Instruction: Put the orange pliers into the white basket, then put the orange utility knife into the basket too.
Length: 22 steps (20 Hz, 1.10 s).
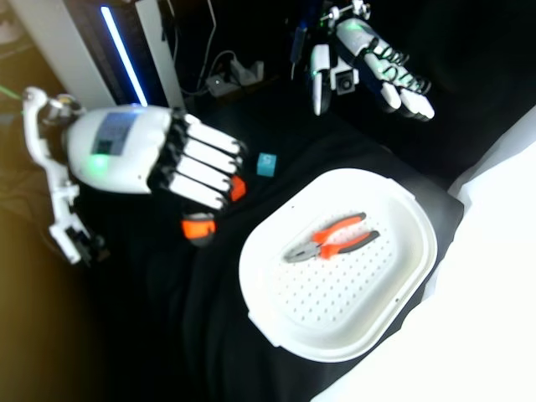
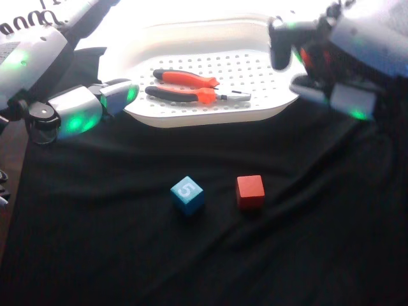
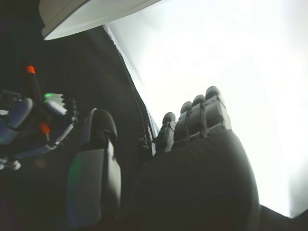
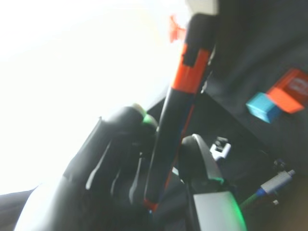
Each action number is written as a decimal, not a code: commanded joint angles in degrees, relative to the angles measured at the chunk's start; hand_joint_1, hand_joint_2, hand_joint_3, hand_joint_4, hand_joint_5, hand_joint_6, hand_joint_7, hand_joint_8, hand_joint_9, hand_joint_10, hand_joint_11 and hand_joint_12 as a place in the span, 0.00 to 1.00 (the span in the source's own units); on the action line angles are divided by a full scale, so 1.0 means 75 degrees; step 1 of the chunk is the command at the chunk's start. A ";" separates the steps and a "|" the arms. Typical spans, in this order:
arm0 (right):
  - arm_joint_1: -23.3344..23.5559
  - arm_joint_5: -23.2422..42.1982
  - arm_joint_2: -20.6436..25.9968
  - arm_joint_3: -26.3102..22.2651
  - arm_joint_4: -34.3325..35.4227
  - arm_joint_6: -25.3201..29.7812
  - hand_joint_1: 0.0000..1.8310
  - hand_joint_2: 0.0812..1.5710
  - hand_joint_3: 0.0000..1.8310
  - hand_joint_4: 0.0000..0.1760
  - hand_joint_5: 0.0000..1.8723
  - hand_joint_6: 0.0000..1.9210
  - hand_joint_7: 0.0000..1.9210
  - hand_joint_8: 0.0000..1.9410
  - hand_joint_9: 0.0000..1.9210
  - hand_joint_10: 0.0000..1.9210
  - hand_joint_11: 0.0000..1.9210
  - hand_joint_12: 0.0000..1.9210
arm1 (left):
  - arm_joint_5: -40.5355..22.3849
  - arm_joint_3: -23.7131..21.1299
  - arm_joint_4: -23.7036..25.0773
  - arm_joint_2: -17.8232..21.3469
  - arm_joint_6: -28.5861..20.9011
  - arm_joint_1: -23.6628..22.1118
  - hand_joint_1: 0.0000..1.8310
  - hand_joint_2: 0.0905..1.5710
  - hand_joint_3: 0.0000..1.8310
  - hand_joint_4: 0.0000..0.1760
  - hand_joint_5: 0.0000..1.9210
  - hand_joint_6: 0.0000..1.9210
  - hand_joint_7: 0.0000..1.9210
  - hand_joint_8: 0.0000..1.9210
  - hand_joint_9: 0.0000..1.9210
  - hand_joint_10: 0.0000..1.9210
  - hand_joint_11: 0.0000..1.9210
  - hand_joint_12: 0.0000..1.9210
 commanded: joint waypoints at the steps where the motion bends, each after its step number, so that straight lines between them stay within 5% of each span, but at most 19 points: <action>1: 0.0280 0.0613 -0.0093 0.0058 -0.0070 -0.0150 0.63 0.83 0.00 0.00 0.30 0.74 0.38 0.84 0.35 0.92 0.39 1.00 | -0.0972 0.0003 0.0134 0.0026 -0.0037 -0.0036 0.32 0.78 0.00 0.53 0.00 0.00 0.00 0.00 0.00 0.00 0.00 0.00; 5: 0.1200 -0.0603 -0.0725 0.0705 -0.0104 -0.0659 0.63 0.83 0.00 0.00 0.31 0.72 0.36 0.90 0.36 1.00 0.41 1.00 | -0.0962 0.0016 0.0132 0.0009 -0.0039 -0.0029 0.33 0.78 0.00 0.73 0.00 0.00 0.00 0.00 0.00 0.00 0.00 0.00; 9: 0.1518 -0.1642 -0.1587 0.1574 -0.0079 -0.0659 0.63 0.83 0.00 0.00 0.29 0.75 0.37 0.84 0.31 0.89 0.32 1.00 | -0.0955 0.0046 0.0083 -0.0016 -0.0039 -0.0028 0.31 0.78 0.00 0.67 0.00 0.00 0.00 0.00 0.00 0.00 0.00 0.00; 10: 0.1525 -0.1936 -0.1880 0.1849 -0.0047 -0.0659 0.66 0.80 0.00 0.00 0.34 0.68 0.39 0.81 0.36 0.84 0.34 0.95 | -0.0958 0.0054 0.0063 -0.0036 -0.0039 -0.0028 0.31 0.79 0.00 0.63 0.00 0.00 0.00 0.00 0.00 0.00 0.00 0.00; 12: 0.1523 -0.2431 -0.2345 0.2310 0.0081 -0.0659 0.64 0.81 0.00 0.00 0.33 0.71 0.39 0.80 0.38 0.76 0.37 0.88 | -0.0997 0.0058 0.0004 -0.0058 -0.0041 -0.0014 0.34 0.80 0.00 0.55 0.00 0.00 0.00 0.00 0.00 0.00 0.00 0.00; 13: 0.1523 -0.2642 -0.2534 0.2509 0.0109 -0.0660 0.63 0.81 0.00 0.00 0.33 0.72 0.39 0.79 0.37 0.74 0.35 0.88 | -0.1021 0.0055 -0.0021 -0.0061 -0.0063 0.0008 0.34 0.81 0.01 0.43 0.00 0.00 0.00 0.00 0.00 0.00 0.00 0.00; 14: 0.1522 -0.2797 -0.2651 0.2627 0.0118 -0.0660 0.63 0.81 0.00 0.00 0.33 0.72 0.39 0.79 0.37 0.74 0.35 0.88 | -0.1037 0.0055 -0.0034 -0.0063 -0.0086 0.0031 0.34 0.81 0.01 0.43 0.00 0.00 0.00 0.00 0.00 0.00 0.00 0.00; 15: 0.1522 -0.2947 -0.2751 0.2729 0.0128 -0.0660 0.59 0.85 0.00 0.00 0.26 0.84 0.34 0.82 0.24 0.69 0.20 0.90 | -0.1057 0.0056 -0.0050 -0.0065 -0.0091 0.0054 0.30 0.84 0.01 0.27 0.00 0.00 0.00 0.00 0.00 0.00 0.00 0.00; 16: 0.1522 -0.3068 -0.2819 0.2803 0.0133 -0.0660 0.53 0.83 0.00 0.00 0.17 0.47 0.24 0.52 0.19 0.59 0.08 0.85 | -0.1074 0.0056 -0.0067 -0.0067 -0.0093 0.0065 0.29 0.85 0.01 0.26 0.00 0.00 0.00 0.00 0.00 0.00 0.00 0.00; 17: 0.1522 -0.3133 -0.2832 0.2825 0.0137 -0.0660 0.40 0.83 0.00 0.00 0.09 0.17 0.16 0.20 0.11 0.34 0.02 0.65 | -0.1076 0.0057 -0.0073 -0.0068 -0.0102 0.0065 0.27 0.87 0.01 0.25 0.00 0.00 0.00 0.00 0.00 0.00 0.00 0.00; 18: 0.1520 -0.3189 -0.2853 0.2864 0.0180 -0.0660 0.35 0.83 0.00 0.02 0.05 0.05 0.11 0.06 0.07 0.15 0.00 0.39 | -0.1080 0.0058 -0.0074 -0.0074 -0.0102 0.0069 0.25 0.88 0.02 0.23 0.00 0.00 0.00 0.00 0.00 0.00 0.00 0.00; 19: 0.1518 -0.3208 -0.2870 0.2910 0.0266 -0.0660 0.29 0.83 0.00 0.15 0.01 0.01 0.02 0.01 0.01 0.03 0.00 0.10 | -0.1092 0.0056 -0.0082 -0.0077 -0.0103 0.0078 0.17 0.90 0.02 0.24 0.00 0.00 0.00 0.00 0.00 0.00 0.00 0.00; 22: 0.1518 -0.3215 -0.2855 0.2887 0.0359 -0.0659 0.25 0.77 0.00 0.29 0.00 0.00 0.00 0.00 0.00 0.00 0.00 0.00 | -0.1137 0.0049 -0.0095 -0.0075 -0.0126 0.0117 0.03 0.91 0.01 0.27 0.00 0.00 0.00 0.00 0.00 0.00 0.00 0.00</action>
